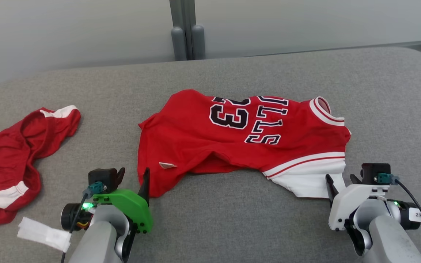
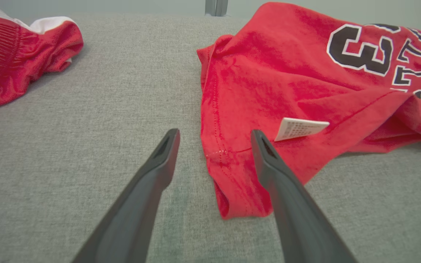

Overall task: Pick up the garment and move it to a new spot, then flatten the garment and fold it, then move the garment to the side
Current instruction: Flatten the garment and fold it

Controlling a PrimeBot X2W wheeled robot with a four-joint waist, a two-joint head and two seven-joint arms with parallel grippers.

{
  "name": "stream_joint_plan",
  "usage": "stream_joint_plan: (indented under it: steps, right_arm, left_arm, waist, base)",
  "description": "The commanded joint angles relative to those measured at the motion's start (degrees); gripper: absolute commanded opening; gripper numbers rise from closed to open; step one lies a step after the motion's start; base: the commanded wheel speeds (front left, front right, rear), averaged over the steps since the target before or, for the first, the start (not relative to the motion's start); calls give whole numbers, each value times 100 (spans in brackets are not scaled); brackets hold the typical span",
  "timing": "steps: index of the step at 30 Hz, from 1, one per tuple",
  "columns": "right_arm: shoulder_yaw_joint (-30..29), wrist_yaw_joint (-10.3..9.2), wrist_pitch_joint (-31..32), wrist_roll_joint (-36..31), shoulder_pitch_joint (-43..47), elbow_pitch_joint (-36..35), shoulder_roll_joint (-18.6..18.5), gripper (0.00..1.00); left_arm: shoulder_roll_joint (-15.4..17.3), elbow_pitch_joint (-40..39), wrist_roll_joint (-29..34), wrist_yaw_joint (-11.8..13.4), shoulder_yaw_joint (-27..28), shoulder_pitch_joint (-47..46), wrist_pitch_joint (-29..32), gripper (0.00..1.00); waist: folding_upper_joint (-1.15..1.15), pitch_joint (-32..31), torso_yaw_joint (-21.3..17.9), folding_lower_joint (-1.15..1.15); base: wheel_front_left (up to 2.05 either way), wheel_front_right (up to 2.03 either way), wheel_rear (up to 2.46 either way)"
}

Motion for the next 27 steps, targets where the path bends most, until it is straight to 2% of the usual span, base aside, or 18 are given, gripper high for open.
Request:
stream_joint_plan:
  steps: [1, 7, 13, 21, 27]
  right_arm:
    - [39, -8, -3, -17, -134, 72, -16, 100]
    - [176, -8, -144, 86, -330, 329, -18, 100]
    - [245, -9, -281, 138, -418, 492, -16, 100]
    - [345, -9, -444, 272, -456, 615, -14, 100]
    - [312, -9, -530, 326, -388, 733, -7, 100]
  left_arm:
    - [22, 148, 65, 29, -71, -212, 27, 100]
    - [27, 861, 171, 189, -236, -705, 199, 100]
    - [46, 1351, 255, 307, -331, -997, 86, 100]
    - [191, 1840, 509, 663, -505, -1158, -136, 100]
    - [129, 1942, 655, 608, -795, -1082, -412, 100]
  waist:
    - [0, 258, -53, 0]
    - [0, 469, -116, 0]
    - [0, 630, -155, 0]
    - [0, 700, -160, 0]
    - [0, 617, -99, 0]
  base:
    - [0, 0, 0]
    - [0, 0, 0]
    - [0, 0, 0]
    - [0, 0, 0]
    - [0, 0, 0]
